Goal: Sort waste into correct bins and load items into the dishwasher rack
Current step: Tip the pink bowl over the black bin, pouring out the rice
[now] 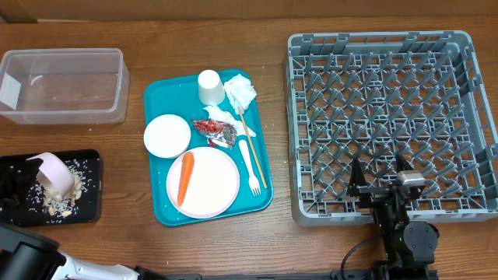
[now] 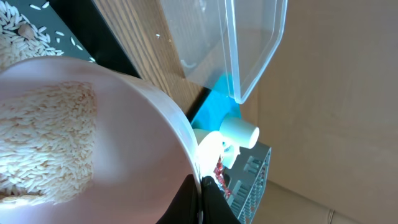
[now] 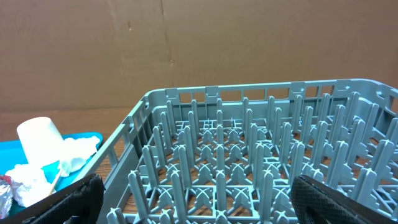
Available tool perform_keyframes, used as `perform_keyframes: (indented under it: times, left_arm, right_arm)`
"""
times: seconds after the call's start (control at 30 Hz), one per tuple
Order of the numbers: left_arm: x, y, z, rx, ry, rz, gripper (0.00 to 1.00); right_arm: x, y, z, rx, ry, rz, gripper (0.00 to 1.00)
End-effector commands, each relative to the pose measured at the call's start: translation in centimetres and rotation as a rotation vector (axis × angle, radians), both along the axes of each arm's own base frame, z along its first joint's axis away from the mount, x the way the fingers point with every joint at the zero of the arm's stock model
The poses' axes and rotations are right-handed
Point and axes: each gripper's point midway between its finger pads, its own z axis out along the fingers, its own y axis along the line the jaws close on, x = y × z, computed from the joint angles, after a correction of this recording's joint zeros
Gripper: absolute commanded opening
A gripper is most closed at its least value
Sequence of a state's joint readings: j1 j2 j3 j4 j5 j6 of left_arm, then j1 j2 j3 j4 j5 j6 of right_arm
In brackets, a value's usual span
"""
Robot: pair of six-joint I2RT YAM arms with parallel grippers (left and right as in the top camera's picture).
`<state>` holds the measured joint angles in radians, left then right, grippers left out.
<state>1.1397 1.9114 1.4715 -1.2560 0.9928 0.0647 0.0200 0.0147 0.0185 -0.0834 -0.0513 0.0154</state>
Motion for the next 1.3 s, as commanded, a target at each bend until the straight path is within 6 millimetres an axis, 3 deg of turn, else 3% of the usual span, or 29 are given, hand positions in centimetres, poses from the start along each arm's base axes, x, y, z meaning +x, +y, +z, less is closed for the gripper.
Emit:
perform_keyframes:
  times: [0.0, 0.1, 0.2, 0.33, 0.4, 0.5, 0.53, 0.63, 0.7, 0.8, 1.03, 1.13, 1.23, 1.27]
  left_arm:
    - [1.0, -0.3, 1.8, 0.025, -0.16, -0.035, 0.04]
    - [0.8, -0.2, 1.4, 0.012, -0.119, -0.022, 0.04]
    - [1.3, -0.5, 2.5, 0.008, -0.201, -0.032, 0.04]
    - [0.7, -0.3, 1.1, -0.036, -0.073, 0.008, 0.04]
    - [1.2, -0.4, 2.2, -0.05, -0.144, 0.007, 0.04]
    - [-0.3, -0.6, -0.1, -0.174, 0.098, 0.106, 0.04]
    - [-0.3, -0.6, -0.1, -0.185, 0.106, 0.115, 0.04]
    - [1.1, -0.4, 1.9, -0.093, -0.105, 0.036, 0.04]
    - [0.7, -0.3, 0.9, -0.089, -0.037, 0.047, 0.04]
    - [1.0, -0.3, 1.6, -0.037, -0.119, 0.004, 0.04]
    - [0.5, 0.0, 0.5, -0.07, -0.026, 0.046, 0.04]
    - [1.6, -0.4, 2.6, -0.049, -0.195, 0.004, 0.04]
    - [0.3, -0.1, 0.0, -0.069, 0.004, 0.049, 0.04]
    - [0.4, -0.3, 0.4, -0.092, -0.009, 0.051, 0.04]
  right_arm:
    - [0.0, -0.2, -0.2, 0.004, -0.004, -0.01, 1.0]
    - [0.0, -0.2, -0.2, 0.004, -0.004, -0.01, 1.0]
    - [0.0, -0.2, -0.2, 0.004, -0.004, -0.01, 1.0]
    - [0.0, -0.2, -0.2, 0.004, -0.004, -0.01, 1.0]
    - [0.0, -0.2, -0.2, 0.004, -0.004, -0.01, 1.0]
    - [0.0, -0.2, -0.2, 0.004, -0.004, -0.01, 1.0]
    - [0.0, -0.2, -0.2, 0.004, -0.004, -0.01, 1.0]
    - [0.0, -0.2, -0.2, 0.004, -0.004, -0.01, 1.0]
    - [0.0, -0.2, -0.2, 0.004, -0.004, -0.01, 1.0]
    - [0.0, -0.2, -0.2, 0.004, -0.004, -0.01, 1.0]
    - [0.0, -0.2, -0.2, 0.004, -0.004, -0.01, 1.0]
    - [0.0, -0.2, -0.2, 0.004, -0.004, -0.01, 1.0]
    - [0.0, -0.2, -0.2, 0.004, -0.004, -0.01, 1.0]
    - [0.0, -0.2, -0.2, 0.004, -0.004, -0.01, 1.0]
